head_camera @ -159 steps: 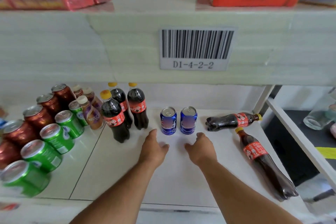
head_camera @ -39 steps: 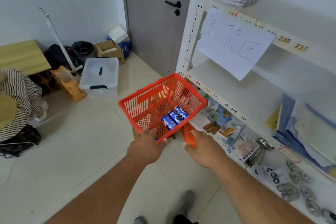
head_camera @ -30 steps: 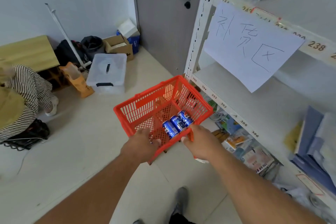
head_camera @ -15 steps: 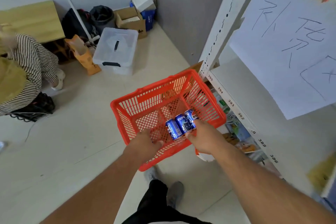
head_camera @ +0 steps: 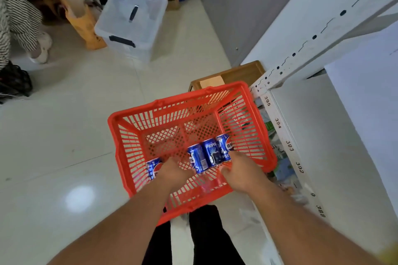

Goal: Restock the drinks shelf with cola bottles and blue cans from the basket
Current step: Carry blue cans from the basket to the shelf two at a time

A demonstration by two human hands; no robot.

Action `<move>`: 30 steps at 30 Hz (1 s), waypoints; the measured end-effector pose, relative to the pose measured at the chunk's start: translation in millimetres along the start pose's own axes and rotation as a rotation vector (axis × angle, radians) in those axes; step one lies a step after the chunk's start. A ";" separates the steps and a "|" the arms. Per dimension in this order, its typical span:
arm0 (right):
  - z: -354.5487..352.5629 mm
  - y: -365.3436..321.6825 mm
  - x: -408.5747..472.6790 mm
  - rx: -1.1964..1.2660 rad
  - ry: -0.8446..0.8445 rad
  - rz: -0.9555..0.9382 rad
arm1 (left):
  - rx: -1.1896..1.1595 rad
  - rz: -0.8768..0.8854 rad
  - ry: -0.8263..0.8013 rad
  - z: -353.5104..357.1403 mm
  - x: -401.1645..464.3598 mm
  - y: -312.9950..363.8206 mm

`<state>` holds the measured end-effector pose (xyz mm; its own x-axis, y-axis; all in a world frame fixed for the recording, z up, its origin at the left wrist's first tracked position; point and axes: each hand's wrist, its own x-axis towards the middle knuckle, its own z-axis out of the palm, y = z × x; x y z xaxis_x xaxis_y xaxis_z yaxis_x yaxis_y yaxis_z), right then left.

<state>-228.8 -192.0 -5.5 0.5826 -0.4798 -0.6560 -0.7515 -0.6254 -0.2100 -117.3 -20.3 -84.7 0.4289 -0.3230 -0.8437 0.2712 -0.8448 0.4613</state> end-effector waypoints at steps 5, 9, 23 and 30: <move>16.9 11.2 58.2 -0.011 -0.057 0.006 | -0.154 -0.101 0.031 33.0 53.7 3.2; 33.3 18.9 102.6 -0.006 -0.088 0.013 | -0.180 -0.163 0.011 60.9 90.7 1.8; 87.4 52.3 169.6 -0.046 -0.177 0.158 | -0.349 -0.306 0.089 110.5 138.3 -14.0; 97.7 44.2 163.2 -0.007 -0.089 0.114 | -0.183 -0.343 0.224 100.8 134.0 -20.7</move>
<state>-197.1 -237.9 -192.6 0.4633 -0.4916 -0.7373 -0.8089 -0.5744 -0.1253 -152.3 -89.1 -235.0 0.4577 0.0800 -0.8855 0.5698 -0.7909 0.2231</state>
